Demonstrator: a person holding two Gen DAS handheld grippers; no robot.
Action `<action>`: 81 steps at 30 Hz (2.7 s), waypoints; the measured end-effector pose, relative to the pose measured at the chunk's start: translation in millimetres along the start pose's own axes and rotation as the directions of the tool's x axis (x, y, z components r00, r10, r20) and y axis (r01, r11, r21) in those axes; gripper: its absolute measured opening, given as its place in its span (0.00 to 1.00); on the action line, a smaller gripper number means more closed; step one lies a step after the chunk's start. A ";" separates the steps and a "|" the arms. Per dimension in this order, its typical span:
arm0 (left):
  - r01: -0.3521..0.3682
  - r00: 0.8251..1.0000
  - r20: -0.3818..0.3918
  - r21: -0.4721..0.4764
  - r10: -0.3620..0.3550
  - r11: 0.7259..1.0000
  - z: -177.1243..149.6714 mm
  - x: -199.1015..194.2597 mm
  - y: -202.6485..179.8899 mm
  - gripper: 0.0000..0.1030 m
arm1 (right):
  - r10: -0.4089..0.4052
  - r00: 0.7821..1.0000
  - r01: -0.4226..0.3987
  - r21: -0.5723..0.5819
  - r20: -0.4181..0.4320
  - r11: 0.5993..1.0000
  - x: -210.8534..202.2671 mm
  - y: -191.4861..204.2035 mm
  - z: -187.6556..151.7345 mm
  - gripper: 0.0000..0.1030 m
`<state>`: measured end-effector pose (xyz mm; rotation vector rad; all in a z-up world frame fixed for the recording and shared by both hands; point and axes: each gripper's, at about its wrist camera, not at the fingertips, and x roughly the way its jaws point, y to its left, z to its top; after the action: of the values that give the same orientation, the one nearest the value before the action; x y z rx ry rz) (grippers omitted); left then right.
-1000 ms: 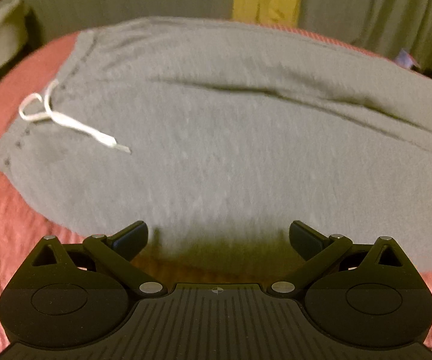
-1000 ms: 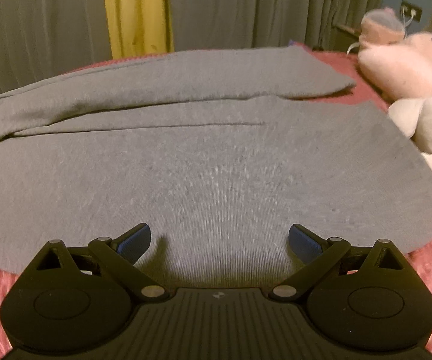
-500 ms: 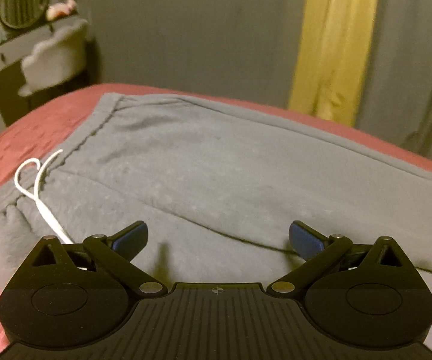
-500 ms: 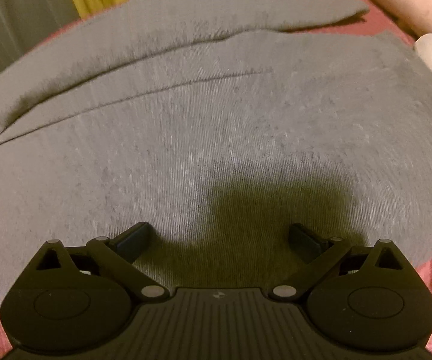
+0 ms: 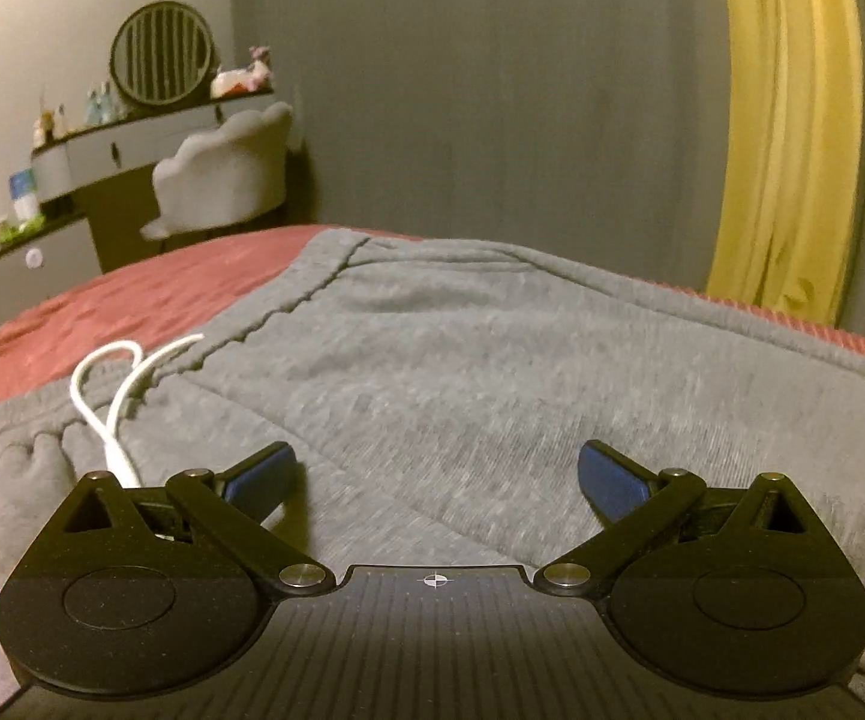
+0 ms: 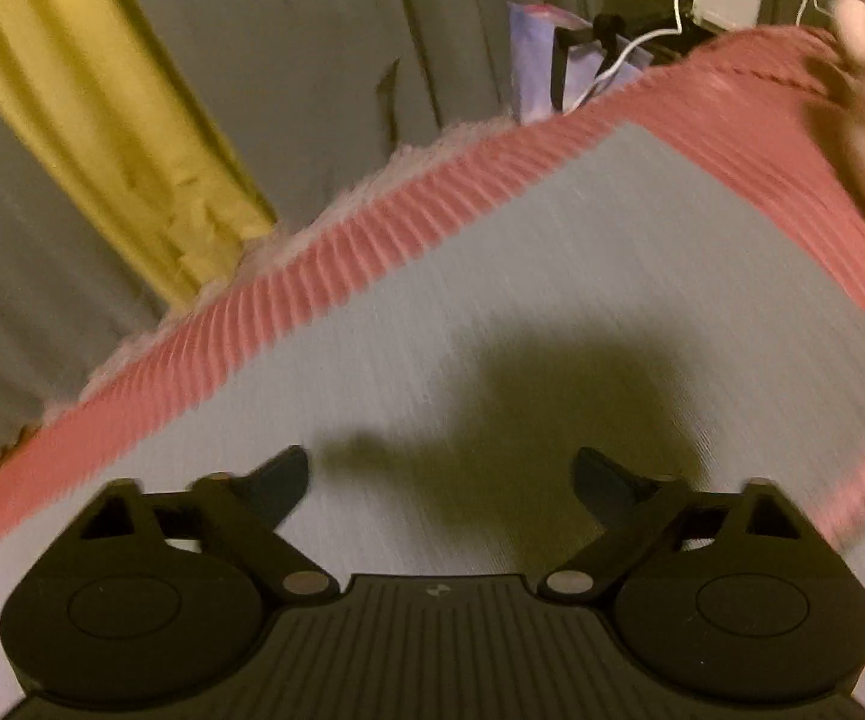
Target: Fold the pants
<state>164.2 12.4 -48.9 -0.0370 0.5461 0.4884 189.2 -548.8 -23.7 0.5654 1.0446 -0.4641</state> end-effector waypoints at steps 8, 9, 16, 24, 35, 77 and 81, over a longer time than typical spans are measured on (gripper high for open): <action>0.010 0.999 -0.040 -0.016 -0.010 1.000 -8.5 9.8 -3.6 1.00 | -0.092 0.995 0.095 0.166 -0.024 0.982 73.9 25.7 49.1 0.73; 0.009 0.999 -0.040 -0.015 -0.009 1.000 -8.8 9.6 -3.7 1.00 | -0.111 0.994 0.114 0.181 -0.022 0.977 78.3 26.4 52.2 0.73; 0.037 0.997 -0.064 -0.053 -0.040 0.998 -7.4 12.2 2.6 1.00 | -0.257 0.966 0.256 0.131 -0.005 0.958 90.8 37.5 52.1 0.41; 0.077 0.992 -0.094 -0.109 -0.087 0.991 -4.5 16.3 11.3 1.00 | -0.115 0.976 0.118 -0.007 0.184 0.993 -1.3 31.9 14.8 0.08; 0.199 0.973 -0.066 -0.241 -0.220 0.950 0.9 -1.5 36.6 1.00 | 0.018 0.987 -0.044 0.159 0.161 0.986 -123.7 -115.5 -206.0 0.00; 0.517 0.765 -0.198 -0.379 -0.613 0.768 134.0 49.0 76.3 0.10 | 0.207 0.893 -0.402 0.504 0.399 0.764 -117.3 -200.7 -179.5 0.06; 0.597 0.744 -0.086 -0.361 -0.663 0.717 120.0 -18.2 133.0 0.10 | 0.252 0.818 -0.496 0.411 0.518 0.765 -183.1 -207.1 -173.3 0.05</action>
<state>148.8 141.6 75.6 -0.5772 0.6191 -0.1226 -131.0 -580.9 29.9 1.0963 0.3270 -0.4823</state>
